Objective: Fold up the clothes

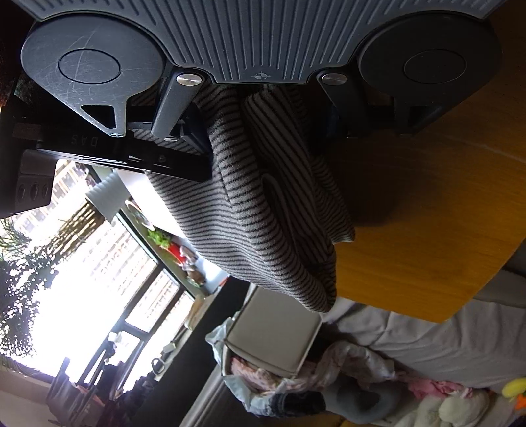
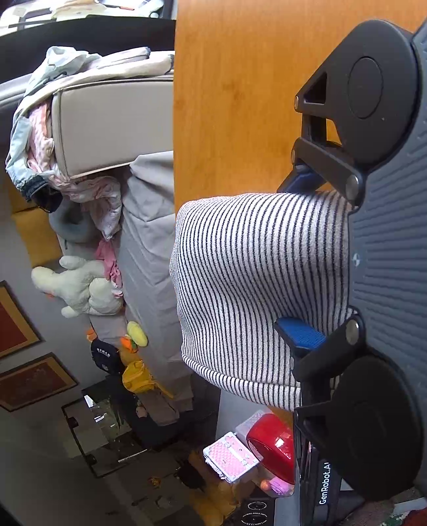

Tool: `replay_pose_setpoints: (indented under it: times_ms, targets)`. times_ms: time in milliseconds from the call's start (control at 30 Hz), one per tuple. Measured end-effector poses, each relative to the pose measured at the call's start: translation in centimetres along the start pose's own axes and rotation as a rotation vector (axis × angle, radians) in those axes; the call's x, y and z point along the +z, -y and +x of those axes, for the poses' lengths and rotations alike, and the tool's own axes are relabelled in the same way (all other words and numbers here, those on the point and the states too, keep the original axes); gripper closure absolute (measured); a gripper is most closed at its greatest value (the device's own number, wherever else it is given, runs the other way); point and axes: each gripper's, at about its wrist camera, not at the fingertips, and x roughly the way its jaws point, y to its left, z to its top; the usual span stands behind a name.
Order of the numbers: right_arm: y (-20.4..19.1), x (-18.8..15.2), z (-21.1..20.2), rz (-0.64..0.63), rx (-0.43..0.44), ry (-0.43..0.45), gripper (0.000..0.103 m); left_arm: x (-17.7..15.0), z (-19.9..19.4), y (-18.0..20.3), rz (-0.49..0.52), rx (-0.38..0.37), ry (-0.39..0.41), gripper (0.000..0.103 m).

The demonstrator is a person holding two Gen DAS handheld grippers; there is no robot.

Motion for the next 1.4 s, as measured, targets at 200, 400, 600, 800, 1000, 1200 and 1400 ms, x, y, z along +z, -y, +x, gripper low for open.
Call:
replay_pose_setpoints:
  times_ms: [200, 400, 600, 800, 1000, 1200, 1400]
  targets:
    - [-0.2, 1.4, 3.7, 0.013, 0.008, 0.029, 0.018, 2.2, 1.0, -3.4, -0.043, 0.041, 0.069, 0.031]
    - [0.6, 1.7, 4.4, 0.067, 0.033, 0.011, 0.012, 2.2, 1.1, -4.0, -0.051, 0.020, 0.099, 0.030]
    - [-0.1, 2.1, 4.9, 0.021, -0.007, 0.002, 0.006, 1.8, 0.7, -3.9, -0.034, 0.028, 0.101, 0.030]
    - [-1.4, 2.1, 4.7, -0.057, -0.068, 0.014, 0.002, 1.8, 0.5, -4.5, -0.051, 0.027, 0.109, 0.026]
    - [-1.4, 1.2, 2.8, -0.039, -0.099, 0.020, 0.001, 1.6, 0.4, -4.3, -0.038, 0.040, 0.118, 0.021]
    - [-1.2, -0.5, 0.6, -0.036, -0.069, 0.022, 0.000, 1.4, 0.3, -4.3, -0.034, 0.037, 0.122, 0.021]
    - [-3.9, 2.1, -1.3, -0.170, -0.133, 0.129, 0.025, 1.0, -0.1, -4.0, -0.017, 0.042, 0.135, 0.023]
